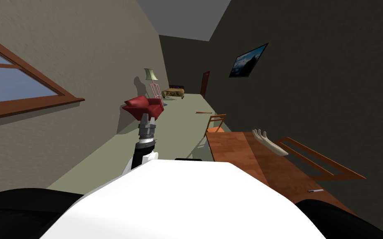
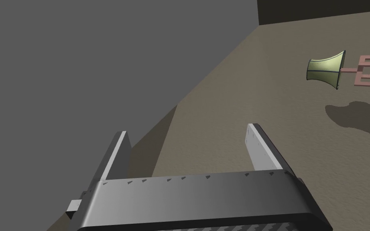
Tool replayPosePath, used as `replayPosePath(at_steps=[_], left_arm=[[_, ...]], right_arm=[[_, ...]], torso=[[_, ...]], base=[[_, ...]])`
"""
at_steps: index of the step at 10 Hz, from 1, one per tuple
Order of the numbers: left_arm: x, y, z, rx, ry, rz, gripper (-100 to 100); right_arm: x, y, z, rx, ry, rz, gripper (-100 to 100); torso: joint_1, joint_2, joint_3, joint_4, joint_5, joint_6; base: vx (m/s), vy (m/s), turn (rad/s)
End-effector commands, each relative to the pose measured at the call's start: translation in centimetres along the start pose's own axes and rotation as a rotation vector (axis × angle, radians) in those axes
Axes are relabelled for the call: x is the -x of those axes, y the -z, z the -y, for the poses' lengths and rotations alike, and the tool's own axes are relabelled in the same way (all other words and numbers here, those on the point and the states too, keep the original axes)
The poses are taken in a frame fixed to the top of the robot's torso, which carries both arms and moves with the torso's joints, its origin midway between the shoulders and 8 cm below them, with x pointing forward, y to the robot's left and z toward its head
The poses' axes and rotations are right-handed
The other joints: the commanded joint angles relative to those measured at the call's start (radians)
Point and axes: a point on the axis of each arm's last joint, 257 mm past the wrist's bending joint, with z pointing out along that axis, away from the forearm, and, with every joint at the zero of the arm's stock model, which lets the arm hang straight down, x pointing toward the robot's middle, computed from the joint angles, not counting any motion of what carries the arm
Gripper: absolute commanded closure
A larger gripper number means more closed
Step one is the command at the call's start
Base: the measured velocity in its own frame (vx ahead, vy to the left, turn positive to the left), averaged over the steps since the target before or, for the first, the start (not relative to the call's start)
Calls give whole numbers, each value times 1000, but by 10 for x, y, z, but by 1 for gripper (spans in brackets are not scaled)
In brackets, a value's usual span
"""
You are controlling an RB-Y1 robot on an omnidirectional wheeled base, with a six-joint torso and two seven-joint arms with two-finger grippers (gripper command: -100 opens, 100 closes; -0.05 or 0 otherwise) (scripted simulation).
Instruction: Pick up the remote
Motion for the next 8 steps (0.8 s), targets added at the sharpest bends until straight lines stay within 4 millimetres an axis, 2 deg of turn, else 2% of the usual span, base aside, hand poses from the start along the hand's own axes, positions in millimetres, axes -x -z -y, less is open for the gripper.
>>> replayPosePath(at_steps=[1, 2, 3, 4, 6, 7, 8], left_arm=[[0, 0, 0, 0, 0, 0, 0], [0, 0, 0, 0, 0, 0, 0], [0, 0, 0, 0, 0, 0, 0], [0, 0, 0, 0, 0, 0, 0], [0, 0, 0, 0, 0, 0, 0], [0, 0, 0, 0, 0, 0, 0], [0, 0, 0, 0, 0, 0, 0]], right_arm=[[0, 0, 0, 0, 0, 0, 100], [0, 0, 0, 0, 0, 0, 100], [0, 0, 0, 0, 0, 0, 0], [6, 9, 1, 2, 0, 2, 100], [12, 21, 4, 3, 1, 2, 100], [10, 15, 3, 1, 1, 2, 100], [10, 15, 3, 2, 0, 2, 0]], torso=[[0, 0, 0, 0, 0, 0], [0, 0, 0, 0, 0, 0], [0, 0, 0, 0, 0, 0], [0, 0, 0, 0, 0, 0], [3, -1, -1, 0, 1, 0], [4, -1, -1, 0, 1, 0], [2, -1, -1, 0, 1, 0]], base=[[0, 0, 0], [0, 0, 0], [0, 0, 0], [8, 28, -9], [16, 45, -14], [8, 21, -5], [0, 0, 0]])
